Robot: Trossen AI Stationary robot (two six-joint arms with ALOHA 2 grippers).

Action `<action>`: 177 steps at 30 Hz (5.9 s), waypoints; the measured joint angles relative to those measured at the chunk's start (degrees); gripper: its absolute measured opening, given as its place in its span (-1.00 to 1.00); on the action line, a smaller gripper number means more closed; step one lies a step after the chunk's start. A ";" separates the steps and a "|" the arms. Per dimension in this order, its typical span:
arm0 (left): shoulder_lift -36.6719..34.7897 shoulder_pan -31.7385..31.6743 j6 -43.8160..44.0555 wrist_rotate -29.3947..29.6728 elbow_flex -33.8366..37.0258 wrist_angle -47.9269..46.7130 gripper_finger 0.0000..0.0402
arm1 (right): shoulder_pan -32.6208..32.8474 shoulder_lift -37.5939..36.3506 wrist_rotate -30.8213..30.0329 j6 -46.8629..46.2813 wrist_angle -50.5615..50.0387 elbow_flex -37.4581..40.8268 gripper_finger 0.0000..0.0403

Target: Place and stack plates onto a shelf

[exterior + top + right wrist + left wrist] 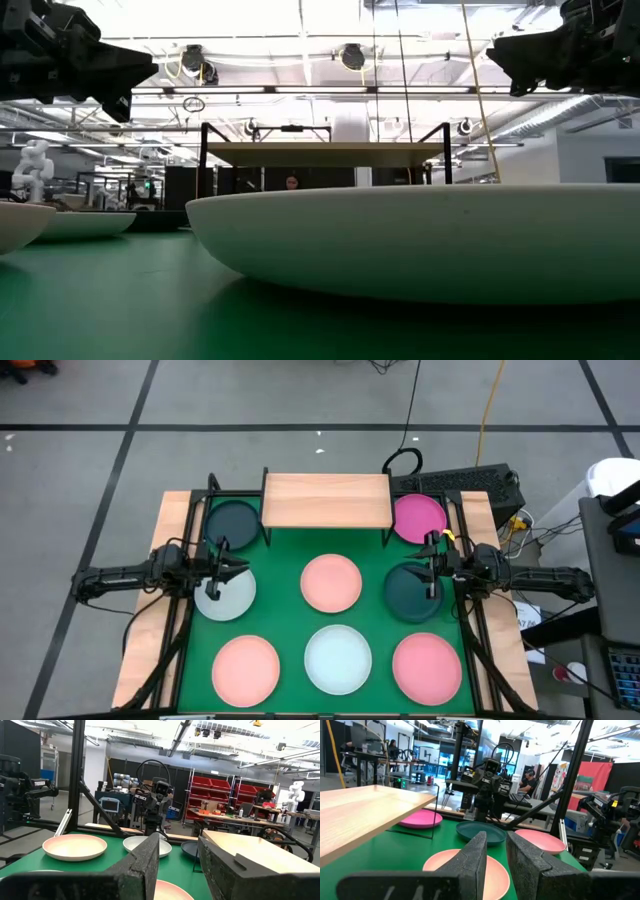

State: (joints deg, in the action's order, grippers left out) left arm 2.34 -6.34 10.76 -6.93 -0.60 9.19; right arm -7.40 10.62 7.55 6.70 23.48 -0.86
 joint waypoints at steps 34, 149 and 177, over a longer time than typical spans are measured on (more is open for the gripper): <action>-0.01 -0.01 -0.01 -0.01 0.00 0.00 -0.61 | 0.01 0.01 0.00 -0.02 -0.01 0.02 -0.40; -0.01 0.00 -0.01 -0.02 0.00 -0.10 -0.61 | 1.82 27.01 -0.55 -2.33 -3.81 -17.43 -0.40; 0.01 -0.01 0.00 -0.01 0.00 0.01 -0.61 | 18.03 75.62 -10.61 0.92 -13.88 -39.01 -0.40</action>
State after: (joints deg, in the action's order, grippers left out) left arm 2.34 -6.35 10.76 -6.94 -0.60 9.21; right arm 10.63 86.24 -3.06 7.62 9.60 -39.88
